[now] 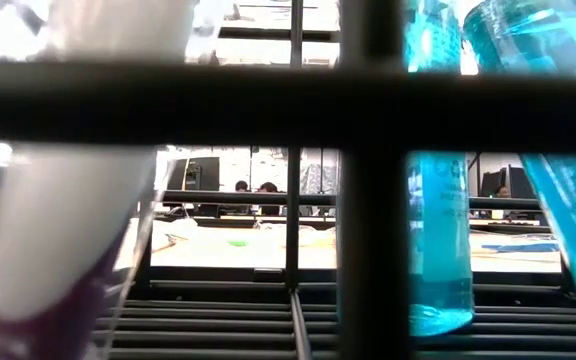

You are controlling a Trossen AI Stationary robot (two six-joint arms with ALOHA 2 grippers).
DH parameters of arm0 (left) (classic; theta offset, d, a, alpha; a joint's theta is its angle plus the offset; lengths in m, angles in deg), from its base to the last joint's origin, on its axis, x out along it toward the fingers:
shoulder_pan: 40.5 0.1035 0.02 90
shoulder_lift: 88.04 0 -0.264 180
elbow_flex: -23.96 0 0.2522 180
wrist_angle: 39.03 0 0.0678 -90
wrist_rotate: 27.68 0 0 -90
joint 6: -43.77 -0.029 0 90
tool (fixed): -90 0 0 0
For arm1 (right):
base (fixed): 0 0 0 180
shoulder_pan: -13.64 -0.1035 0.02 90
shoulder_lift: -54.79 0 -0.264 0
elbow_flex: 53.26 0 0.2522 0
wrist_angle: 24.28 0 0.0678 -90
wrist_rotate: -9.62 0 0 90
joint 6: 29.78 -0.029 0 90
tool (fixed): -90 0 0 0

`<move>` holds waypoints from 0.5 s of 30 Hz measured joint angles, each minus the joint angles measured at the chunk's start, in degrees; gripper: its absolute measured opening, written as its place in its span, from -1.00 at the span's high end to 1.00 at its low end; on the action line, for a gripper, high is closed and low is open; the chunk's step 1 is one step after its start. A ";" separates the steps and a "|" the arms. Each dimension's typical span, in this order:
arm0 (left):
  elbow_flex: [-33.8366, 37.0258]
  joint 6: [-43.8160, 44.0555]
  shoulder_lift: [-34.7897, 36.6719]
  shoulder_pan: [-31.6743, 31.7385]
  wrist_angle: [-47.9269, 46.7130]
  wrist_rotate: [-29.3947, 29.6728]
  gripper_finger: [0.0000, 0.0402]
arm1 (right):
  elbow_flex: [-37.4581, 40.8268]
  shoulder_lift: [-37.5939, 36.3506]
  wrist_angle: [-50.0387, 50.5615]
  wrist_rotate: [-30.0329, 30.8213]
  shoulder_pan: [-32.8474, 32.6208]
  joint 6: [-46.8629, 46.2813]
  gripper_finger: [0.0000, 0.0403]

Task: Pick & Place toothbrushing station
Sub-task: Put the orange toothbrush into the black mesh organizer

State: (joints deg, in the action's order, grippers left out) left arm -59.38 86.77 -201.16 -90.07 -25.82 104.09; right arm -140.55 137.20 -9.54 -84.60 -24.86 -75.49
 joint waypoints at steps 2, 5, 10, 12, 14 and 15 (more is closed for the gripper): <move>0.00 2.02 1.26 -0.08 -0.16 -1.40 -0.40 | 0.02 0.00 0.38 -3.81 -0.17 -2.77 0.16; 0.00 2.51 3.71 0.10 -0.95 -4.22 -0.35 | 0.04 0.02 0.50 -9.60 0.92 -5.59 0.16; 0.00 2.43 8.73 0.69 -3.25 -4.61 -0.25 | 0.04 0.02 -2.43 -10.58 4.73 -0.96 0.15; 0.00 2.39 10.77 1.34 -3.70 -4.52 -0.20 | 0.04 0.02 -4.96 -8.96 5.04 2.91 0.16; 0.00 2.06 12.48 2.14 -4.14 -4.30 -0.15 | 0.04 0.02 -7.06 -6.10 4.82 6.99 0.16; 0.00 2.04 13.26 2.59 -4.47 -4.26 -0.11 | 0.04 0.02 -8.06 -4.53 4.70 8.86 0.17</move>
State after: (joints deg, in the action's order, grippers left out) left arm -59.38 88.81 -187.90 -87.48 -30.29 99.84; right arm -140.51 137.23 -17.60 -89.13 -20.17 -66.64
